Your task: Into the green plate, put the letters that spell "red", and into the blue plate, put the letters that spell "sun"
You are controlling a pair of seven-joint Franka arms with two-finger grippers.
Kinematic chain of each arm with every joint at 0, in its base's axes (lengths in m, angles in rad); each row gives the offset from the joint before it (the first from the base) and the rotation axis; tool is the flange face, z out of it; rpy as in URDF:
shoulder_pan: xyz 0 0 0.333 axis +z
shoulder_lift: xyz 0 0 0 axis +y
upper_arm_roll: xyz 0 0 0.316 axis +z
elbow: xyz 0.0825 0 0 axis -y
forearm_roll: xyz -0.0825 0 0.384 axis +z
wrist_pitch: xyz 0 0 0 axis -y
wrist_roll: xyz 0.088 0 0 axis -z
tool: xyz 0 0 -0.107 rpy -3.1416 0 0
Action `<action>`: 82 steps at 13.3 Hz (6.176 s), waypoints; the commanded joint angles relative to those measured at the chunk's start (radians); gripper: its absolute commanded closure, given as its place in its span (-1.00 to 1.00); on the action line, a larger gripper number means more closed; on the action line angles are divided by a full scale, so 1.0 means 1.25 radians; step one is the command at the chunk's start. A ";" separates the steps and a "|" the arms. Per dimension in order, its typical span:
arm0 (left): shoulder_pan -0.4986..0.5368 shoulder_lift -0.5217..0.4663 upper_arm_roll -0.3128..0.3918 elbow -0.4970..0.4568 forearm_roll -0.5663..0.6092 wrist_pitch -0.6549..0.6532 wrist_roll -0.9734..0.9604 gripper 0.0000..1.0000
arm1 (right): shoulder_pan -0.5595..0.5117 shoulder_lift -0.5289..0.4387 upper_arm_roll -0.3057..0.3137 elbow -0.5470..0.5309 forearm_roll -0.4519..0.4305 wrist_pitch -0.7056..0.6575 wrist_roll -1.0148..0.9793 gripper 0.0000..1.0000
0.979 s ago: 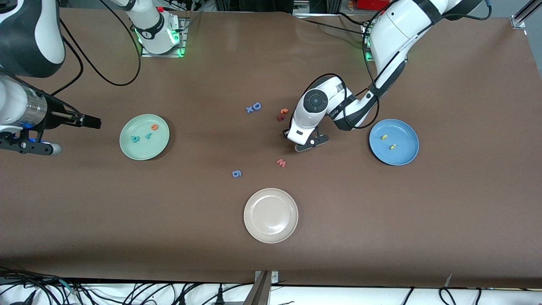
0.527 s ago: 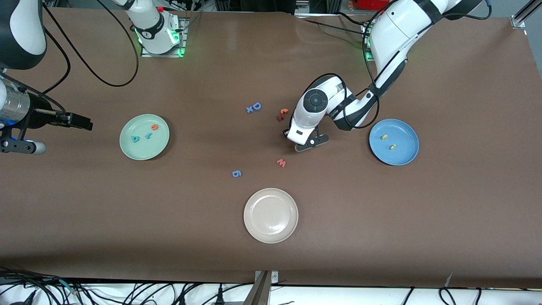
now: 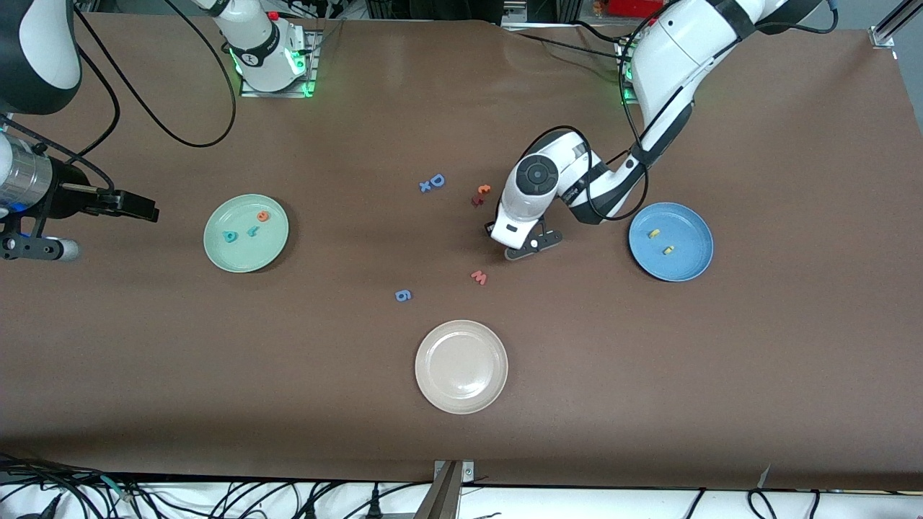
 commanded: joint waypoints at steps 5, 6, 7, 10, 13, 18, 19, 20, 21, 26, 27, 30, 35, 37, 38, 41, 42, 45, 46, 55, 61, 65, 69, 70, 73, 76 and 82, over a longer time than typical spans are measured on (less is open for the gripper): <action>0.049 0.003 0.004 0.124 0.010 -0.262 0.132 0.53 | -0.014 -0.014 0.009 0.002 -0.008 0.002 -0.011 -1.00; 0.063 0.004 0.004 0.136 0.010 -0.294 0.167 0.54 | -0.015 -0.013 0.005 0.003 -0.008 0.001 -0.011 -1.00; 0.080 0.003 0.004 0.148 0.011 -0.327 0.199 0.54 | -0.015 -0.014 0.003 0.005 -0.008 0.001 -0.012 -1.00; 0.139 0.002 0.005 0.180 0.021 -0.446 0.321 0.54 | -0.016 -0.028 -0.010 0.008 -0.007 0.001 -0.012 -1.00; 0.208 -0.002 0.008 0.184 0.035 -0.494 0.433 0.54 | -0.014 -0.024 -0.001 0.011 -0.007 0.008 0.003 -1.00; 0.314 -0.007 0.009 0.183 0.085 -0.543 0.582 0.54 | -0.003 -0.001 0.005 -0.015 -0.011 0.046 0.010 -1.00; 0.330 -0.007 0.009 0.182 0.098 -0.554 0.604 0.54 | 0.004 -0.001 0.005 -0.015 -0.012 0.048 0.012 -1.00; 0.344 -0.006 0.009 0.180 0.109 -0.563 0.626 0.54 | 0.005 -0.001 0.005 -0.016 -0.012 0.049 0.012 -0.99; 0.360 -0.006 0.009 0.177 0.119 -0.565 0.643 0.54 | 0.005 -0.001 0.005 -0.016 -0.011 0.049 0.012 -0.99; 0.375 -0.003 0.010 0.174 0.124 -0.607 0.654 -1.00 | 0.005 -0.001 0.004 -0.011 -0.007 0.053 0.016 -0.99; 0.375 -0.003 0.011 0.174 0.124 -0.607 0.653 -1.00 | 0.004 -0.002 0.004 -0.010 -0.005 0.053 0.015 -0.99; 0.376 -0.002 0.014 0.180 0.124 -0.606 0.651 -1.00 | 0.000 -0.001 0.001 -0.001 -0.006 0.051 0.016 -1.00; 0.381 -0.036 0.013 0.184 0.123 -0.606 0.643 -1.00 | 0.002 -0.008 0.003 0.001 -0.013 0.050 0.015 -1.00; 0.419 -0.048 0.003 0.183 0.122 -0.606 0.647 -1.00 | 0.004 -0.008 0.003 -0.003 -0.012 0.049 0.015 -1.00; 0.416 -0.050 0.003 0.182 0.119 -0.607 0.646 -1.00 | 0.004 -0.008 0.003 -0.003 -0.012 0.047 0.015 -1.00; 0.413 -0.089 0.013 0.172 0.107 -0.612 0.664 -1.00 | 0.002 -0.008 0.001 -0.003 -0.008 0.045 0.007 -1.00; 0.377 -0.128 0.052 0.161 0.096 -0.611 0.680 -1.00 | 0.002 -0.008 0.001 -0.003 -0.008 0.044 0.005 -1.00; 0.200 -0.264 0.333 0.122 -0.116 -0.597 0.876 -1.00 | 0.002 -0.007 0.001 -0.004 -0.007 0.047 0.008 -1.00; 0.175 -0.316 0.382 0.098 -0.145 -0.598 0.926 -1.00 | 0.002 -0.008 0.001 -0.005 -0.007 0.045 0.008 -1.00; 0.229 -0.557 0.334 0.120 -0.177 -0.641 0.968 -1.00 | 0.002 -0.006 0.000 -0.005 -0.007 0.047 0.005 -1.00; 0.206 -0.559 0.353 0.201 -0.227 -0.678 0.970 -1.00 | 0.001 -0.004 0.000 -0.005 -0.006 0.050 0.004 -1.00; 0.191 -0.562 0.372 0.207 -0.226 -0.681 0.993 -1.00 | 0.002 -0.004 0.000 -0.006 0.006 0.053 0.018 -1.00; 0.196 -0.559 0.382 0.209 -0.255 -0.686 0.997 -1.00 | 0.002 -0.004 0.000 -0.006 0.009 0.050 0.019 -1.00; 0.196 -0.559 0.382 0.209 -0.255 -0.686 0.997 -1.00 | 0.001 -0.004 -0.001 -0.006 0.009 0.049 0.019 -1.00; 0.200 -0.557 0.381 0.211 -0.255 -0.688 0.995 -1.00 | -0.001 -0.003 -0.001 -0.005 0.009 0.045 0.018 -1.00; 0.202 -0.551 0.381 0.212 -0.255 -0.687 0.993 -1.00 | -0.004 -0.002 -0.001 -0.003 0.008 0.044 0.010 -1.00; 0.197 -0.541 0.378 0.213 -0.266 -0.706 0.995 -1.00 | -0.005 -0.001 -0.001 -0.001 0.009 0.047 0.010 -1.00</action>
